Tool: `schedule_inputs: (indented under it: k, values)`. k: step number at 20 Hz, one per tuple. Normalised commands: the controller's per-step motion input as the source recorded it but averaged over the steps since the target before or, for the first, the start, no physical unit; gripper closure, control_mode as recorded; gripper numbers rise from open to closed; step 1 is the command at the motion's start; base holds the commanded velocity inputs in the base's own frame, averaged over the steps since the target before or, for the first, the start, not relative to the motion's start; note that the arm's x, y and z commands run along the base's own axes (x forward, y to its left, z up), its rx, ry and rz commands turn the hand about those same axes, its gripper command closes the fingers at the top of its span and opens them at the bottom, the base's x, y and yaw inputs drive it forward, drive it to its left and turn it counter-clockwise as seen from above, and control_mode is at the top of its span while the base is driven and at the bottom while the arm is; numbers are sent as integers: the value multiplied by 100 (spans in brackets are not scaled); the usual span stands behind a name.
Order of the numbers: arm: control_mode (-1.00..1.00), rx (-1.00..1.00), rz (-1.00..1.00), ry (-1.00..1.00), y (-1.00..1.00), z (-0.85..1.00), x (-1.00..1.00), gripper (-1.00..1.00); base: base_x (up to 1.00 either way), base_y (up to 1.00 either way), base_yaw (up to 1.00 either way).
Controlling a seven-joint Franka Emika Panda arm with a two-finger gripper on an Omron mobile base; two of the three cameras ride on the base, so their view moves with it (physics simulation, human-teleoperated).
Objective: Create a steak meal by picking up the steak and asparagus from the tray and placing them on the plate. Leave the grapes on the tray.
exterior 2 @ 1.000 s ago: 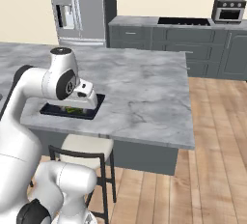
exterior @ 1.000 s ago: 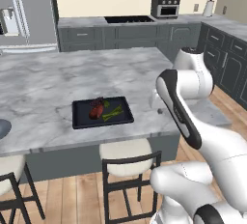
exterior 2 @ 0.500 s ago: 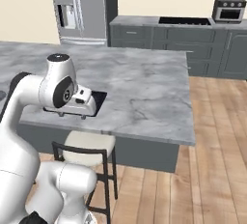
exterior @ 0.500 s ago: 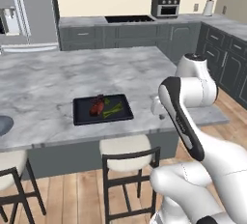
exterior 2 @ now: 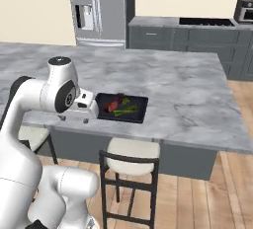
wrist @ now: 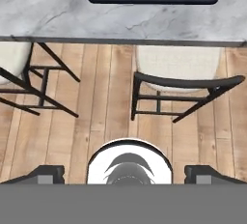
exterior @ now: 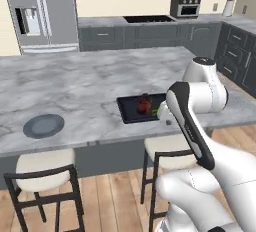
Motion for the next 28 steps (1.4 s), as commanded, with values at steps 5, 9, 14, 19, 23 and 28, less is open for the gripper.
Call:
schedule_inputs:
  k: [5,9,14,19,23,28]
  values:
    - [100,0,0,0,0,0,0,-100,0,97,-3]
    - [100,0,0,0,0,0,0,-100,22,74,-4]
    - [100,0,0,0,0,0,0,-100,59,26,-4]
    - [100,0,0,0,0,0,0,-100,65,-1,0]
    - [-100,0,0,0,0,0,10,-100,20,-1,0]
    - [-100,0,0,0,-24,0,0,-100,0,0,0]
